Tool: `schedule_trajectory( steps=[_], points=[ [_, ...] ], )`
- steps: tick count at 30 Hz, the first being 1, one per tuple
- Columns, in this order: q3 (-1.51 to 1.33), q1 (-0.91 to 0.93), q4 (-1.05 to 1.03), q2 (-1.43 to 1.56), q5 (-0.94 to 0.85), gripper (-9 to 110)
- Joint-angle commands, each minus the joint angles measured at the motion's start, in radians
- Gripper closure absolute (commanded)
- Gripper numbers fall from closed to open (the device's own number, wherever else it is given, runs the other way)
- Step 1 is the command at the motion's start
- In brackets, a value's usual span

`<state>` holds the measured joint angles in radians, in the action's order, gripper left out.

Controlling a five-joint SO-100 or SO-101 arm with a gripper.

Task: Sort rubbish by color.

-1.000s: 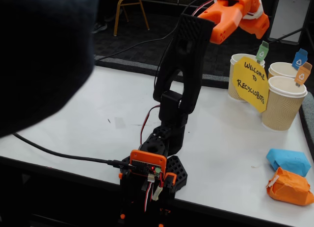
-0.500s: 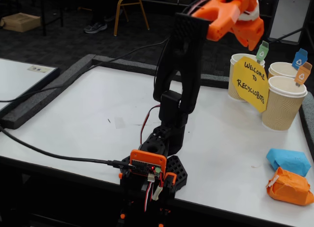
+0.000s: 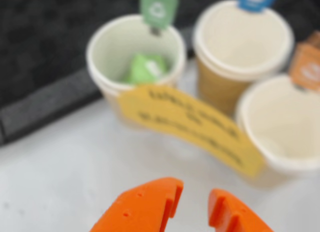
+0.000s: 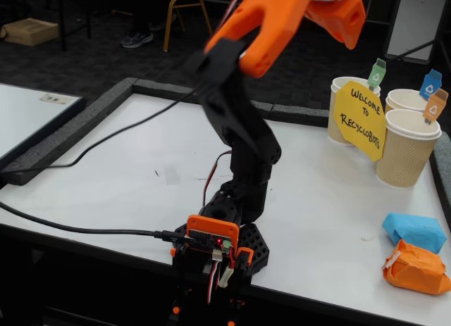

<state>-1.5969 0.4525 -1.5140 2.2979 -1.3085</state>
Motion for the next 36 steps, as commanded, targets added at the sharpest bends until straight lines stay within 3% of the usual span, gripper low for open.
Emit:
schedule_trajectory(
  steps=[1,11,22,36],
  points=[
    [-0.075,0.057,-0.038,0.252,0.012,101],
    [-0.210,0.097,-0.138,0.449,0.014,101],
    [-0.218,0.143,-0.137,0.457,0.014,101],
    [-0.264,0.408,-0.107,0.443,0.014,101]
  ],
)
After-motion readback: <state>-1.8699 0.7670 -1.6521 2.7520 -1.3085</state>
